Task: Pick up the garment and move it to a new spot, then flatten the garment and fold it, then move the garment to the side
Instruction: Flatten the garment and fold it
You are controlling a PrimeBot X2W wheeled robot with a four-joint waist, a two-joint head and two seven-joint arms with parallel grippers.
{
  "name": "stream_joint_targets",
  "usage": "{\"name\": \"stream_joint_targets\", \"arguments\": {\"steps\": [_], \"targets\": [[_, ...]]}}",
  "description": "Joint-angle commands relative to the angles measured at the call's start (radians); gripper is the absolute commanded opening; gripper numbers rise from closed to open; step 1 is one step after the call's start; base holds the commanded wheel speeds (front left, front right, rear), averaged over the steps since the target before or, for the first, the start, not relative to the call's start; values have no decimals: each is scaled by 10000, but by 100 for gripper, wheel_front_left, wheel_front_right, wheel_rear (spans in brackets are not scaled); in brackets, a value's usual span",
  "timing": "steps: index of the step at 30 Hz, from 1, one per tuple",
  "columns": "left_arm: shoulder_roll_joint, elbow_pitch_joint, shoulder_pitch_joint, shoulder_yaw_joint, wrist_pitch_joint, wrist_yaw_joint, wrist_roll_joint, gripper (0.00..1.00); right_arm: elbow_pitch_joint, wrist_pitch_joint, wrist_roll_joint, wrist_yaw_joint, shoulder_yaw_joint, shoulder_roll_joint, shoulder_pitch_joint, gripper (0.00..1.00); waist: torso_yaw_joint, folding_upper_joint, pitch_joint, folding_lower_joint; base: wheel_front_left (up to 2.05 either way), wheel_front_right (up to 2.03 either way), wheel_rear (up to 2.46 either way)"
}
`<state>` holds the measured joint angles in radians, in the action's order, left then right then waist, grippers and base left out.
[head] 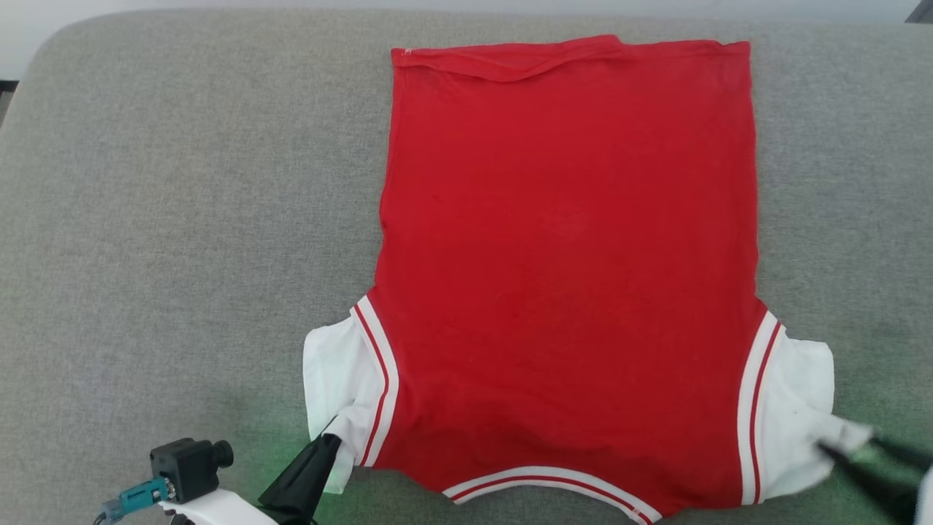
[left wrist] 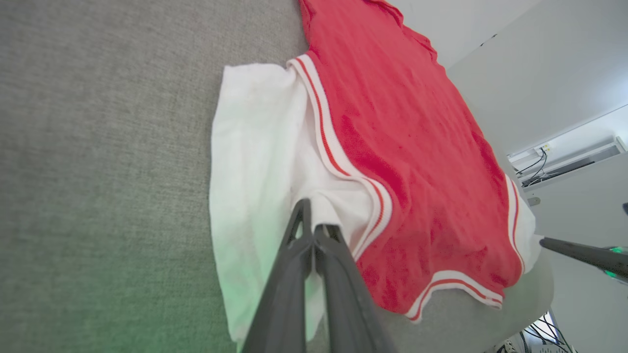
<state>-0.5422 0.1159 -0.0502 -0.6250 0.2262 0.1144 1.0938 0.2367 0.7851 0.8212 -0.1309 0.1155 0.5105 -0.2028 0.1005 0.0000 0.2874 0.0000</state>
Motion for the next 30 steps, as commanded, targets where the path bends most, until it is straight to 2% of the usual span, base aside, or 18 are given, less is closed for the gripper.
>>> {"name": "stream_joint_targets", "arguments": {"steps": [1, 5, 6, 10, 13, 16, 20, 26, 30], "targets": [[-6, -42, -115, 10, 55, 50, -168, 0, 229, 96, -1, 4, 215, 160, 118, 100, 35, 0, 53, 0, 0, 0, 0], [78, -209, -266, -81, 103, 69, -286, 0, 1079, 541, 54, 2, 1155, 738, 648, 100, 233, 0, 271, 0, 0, 0, 0], [151, -318, -445, -130, 115, 67, -459, 0, 1246, 695, -23, 4, 1508, 1055, 1291, 100, 397, 0, 469, 0, 0, 0, 0], [389, -592, -900, -341, 47, 70, -811, 0, 635, 785, -279, 2, 1486, 1438, 3476, 100, 824, 0, 1044, 0, 0, 0, 0], [640, -751, -1336, -551, -38, 94, -988, 0, -563, 873, -722, 2, 842, 1500, 5514, 100, 1216, 0, 1498, 0, 0, 0, 0], [874, -906, -1686, -717, -18, 91, -1193, 0, -2101, 1107, -1406, 2, 174, 1283, 7705, 100, 1555, 0, 2022, 0, 0, 0, 0], [1113, -1168, -1993, -949, 35, 117, -1420, 0, -4265, 1237, -2771, 2, -703, 1270, 9940, 100, 2149, 0, 2467, 0, 0, 0, 0], [1209, -1592, -2143, -1143, 119, 143, -1619, 0, -6468, 1442, -3970, 4, -1485, 1566, 11622, 100, 2808, 0, 2753, 0, 0, 0, 0], [1222, -1925, -2205, -1290, 117, 147, -1815, 0, -7998, 1545, -4443, 4, -1369, 1506, 12638, 100, 3181, 0, 2997, 0, 0, 0, 0]]}}
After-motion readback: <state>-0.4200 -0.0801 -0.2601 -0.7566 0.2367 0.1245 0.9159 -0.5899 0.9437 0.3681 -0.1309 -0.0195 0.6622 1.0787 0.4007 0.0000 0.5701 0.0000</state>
